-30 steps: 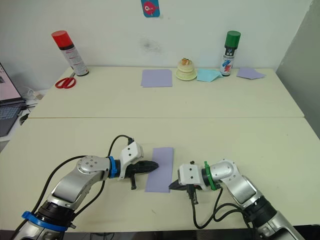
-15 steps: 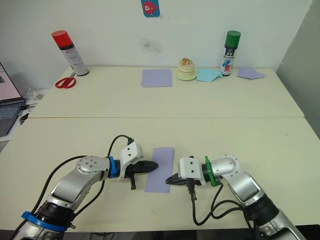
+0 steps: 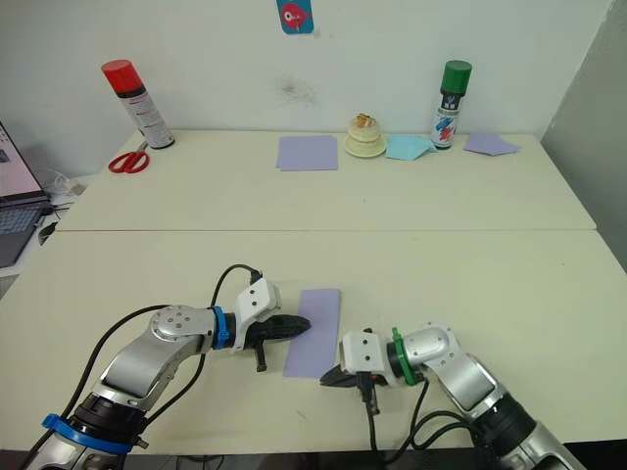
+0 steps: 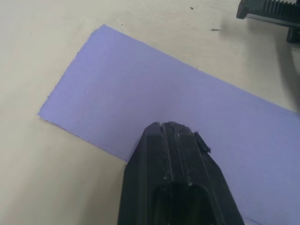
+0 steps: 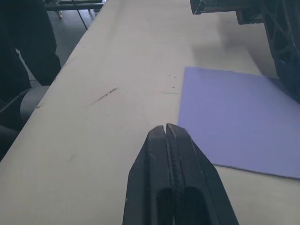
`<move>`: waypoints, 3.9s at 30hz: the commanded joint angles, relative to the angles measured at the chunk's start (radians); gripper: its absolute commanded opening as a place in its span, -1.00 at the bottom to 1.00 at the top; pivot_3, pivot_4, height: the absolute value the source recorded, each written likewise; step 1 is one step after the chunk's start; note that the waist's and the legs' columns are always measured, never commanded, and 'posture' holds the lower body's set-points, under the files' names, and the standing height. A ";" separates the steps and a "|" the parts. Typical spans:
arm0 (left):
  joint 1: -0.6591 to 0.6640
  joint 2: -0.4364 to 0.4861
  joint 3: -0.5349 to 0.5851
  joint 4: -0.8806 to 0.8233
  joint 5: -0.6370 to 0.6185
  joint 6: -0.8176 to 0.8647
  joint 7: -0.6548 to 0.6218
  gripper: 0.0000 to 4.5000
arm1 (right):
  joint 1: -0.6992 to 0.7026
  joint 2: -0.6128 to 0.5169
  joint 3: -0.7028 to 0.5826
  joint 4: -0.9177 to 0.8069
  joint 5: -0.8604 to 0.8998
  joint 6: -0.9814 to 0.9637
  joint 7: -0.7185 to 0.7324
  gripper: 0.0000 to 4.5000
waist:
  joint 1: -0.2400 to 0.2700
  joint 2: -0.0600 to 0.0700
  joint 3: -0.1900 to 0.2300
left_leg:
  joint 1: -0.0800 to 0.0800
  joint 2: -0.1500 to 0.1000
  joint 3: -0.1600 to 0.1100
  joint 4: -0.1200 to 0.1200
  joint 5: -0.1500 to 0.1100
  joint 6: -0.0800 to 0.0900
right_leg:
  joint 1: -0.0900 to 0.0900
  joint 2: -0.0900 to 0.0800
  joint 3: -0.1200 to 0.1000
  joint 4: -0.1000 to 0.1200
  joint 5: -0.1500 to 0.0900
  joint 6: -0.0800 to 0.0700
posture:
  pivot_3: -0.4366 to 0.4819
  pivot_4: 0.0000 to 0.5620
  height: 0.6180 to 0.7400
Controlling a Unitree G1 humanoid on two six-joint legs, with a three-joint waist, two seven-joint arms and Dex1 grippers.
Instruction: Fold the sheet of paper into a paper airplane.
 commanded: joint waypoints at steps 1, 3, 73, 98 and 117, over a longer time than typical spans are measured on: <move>0.038 0.021 -0.031 0.029 0.039 0.032 -0.001 -1.00 | 0.014 -0.008 -0.011 -0.015 0.013 0.002 -0.002 -0.98 | 0.000 0.000 0.000 | 0.000 0.000 0.000 0.000 0.000 0.000 | 0.000 0.000 0.000 0.000 0.000 0.000 | -0.05 -0.47 1.00; 0.039 0.022 -0.033 0.029 0.040 0.030 -0.003 -1.00 | -0.001 -0.002 -0.040 -0.055 0.045 0.020 -0.006 -0.98 | 0.000 0.000 0.000 | 0.000 0.000 0.000 0.000 0.000 0.000 | 0.000 0.000 0.000 0.000 0.000 0.000 | -0.05 -0.47 1.00; 0.018 0.023 -0.035 0.087 0.051 0.002 -0.022 -1.00 | -0.194 0.138 -0.129 0.464 -0.118 -0.113 -0.260 -0.98 | -0.006 0.005 -0.006 | 0.006 -0.001 0.000 -0.001 0.000 0.000 | 0.005 0.001 0.001 0.000 0.000 0.000 | -0.05 -0.47 1.00; -0.009 0.012 0.158 -0.137 -0.160 0.104 -0.013 -1.00 | -0.205 0.068 -0.231 0.159 0.062 -0.098 -0.139 -0.98 | -0.003 0.004 0.002 | -0.004 0.000 -0.001 -0.001 0.000 0.000 | -0.005 0.001 0.001 0.001 0.000 -0.001 | -0.05 -0.47 1.00; 0.040 0.162 0.114 -0.067 -0.065 -0.083 -0.165 -1.00 | -0.232 -0.138 -0.186 -0.176 0.093 0.187 0.041 -0.98 | 0.011 -0.001 0.014 | -0.006 -0.001 0.000 -0.001 0.000 0.000 | -0.006 -0.001 0.000 0.000 -0.001 -0.001 | -0.05 -0.47 1.00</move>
